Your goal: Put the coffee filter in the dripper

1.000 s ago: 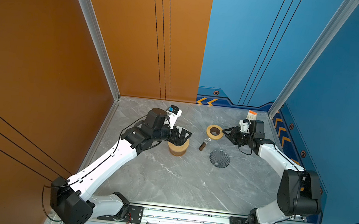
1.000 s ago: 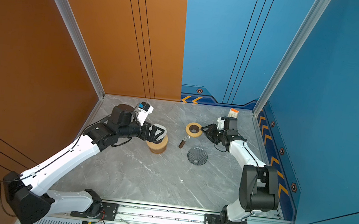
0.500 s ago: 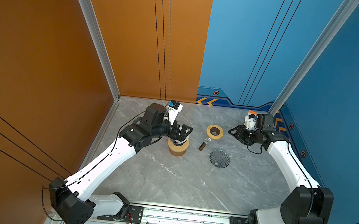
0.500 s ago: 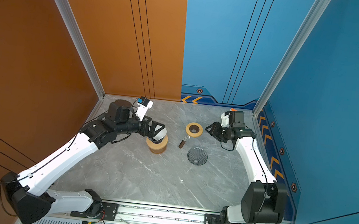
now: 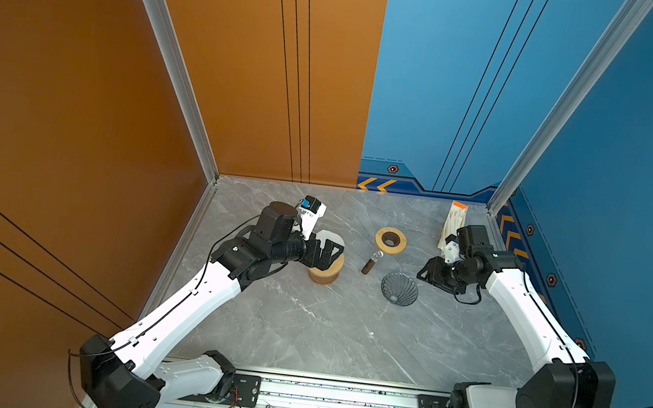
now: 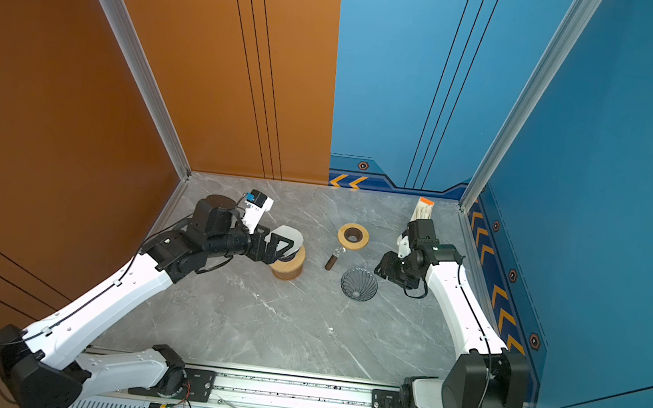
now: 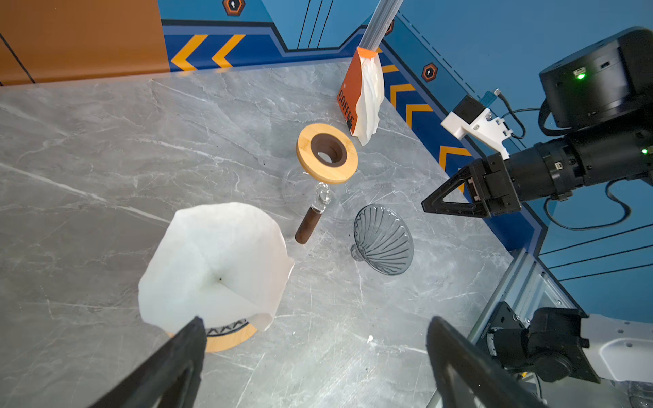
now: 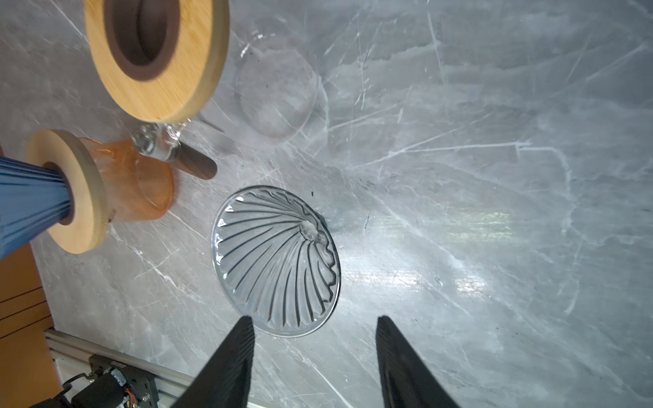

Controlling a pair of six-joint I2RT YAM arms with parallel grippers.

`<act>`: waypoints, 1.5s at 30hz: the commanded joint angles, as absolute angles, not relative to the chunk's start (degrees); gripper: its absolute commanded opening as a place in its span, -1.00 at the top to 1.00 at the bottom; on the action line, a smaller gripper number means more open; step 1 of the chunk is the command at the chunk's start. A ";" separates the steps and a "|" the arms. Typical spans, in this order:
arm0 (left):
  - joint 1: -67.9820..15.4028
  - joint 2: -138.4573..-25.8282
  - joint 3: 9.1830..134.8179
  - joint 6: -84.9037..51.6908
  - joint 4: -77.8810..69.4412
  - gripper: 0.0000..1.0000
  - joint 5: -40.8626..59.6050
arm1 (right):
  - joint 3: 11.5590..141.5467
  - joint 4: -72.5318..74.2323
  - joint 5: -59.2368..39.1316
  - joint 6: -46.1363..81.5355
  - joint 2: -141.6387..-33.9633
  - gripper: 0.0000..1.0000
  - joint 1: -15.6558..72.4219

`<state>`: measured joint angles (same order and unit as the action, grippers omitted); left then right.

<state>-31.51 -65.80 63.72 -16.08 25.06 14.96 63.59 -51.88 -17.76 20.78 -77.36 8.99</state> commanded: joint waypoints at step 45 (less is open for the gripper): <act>-33.20 -60.53 55.56 -19.62 28.24 -0.96 13.35 | 53.18 -34.54 -15.61 27.60 -86.62 0.67 14.95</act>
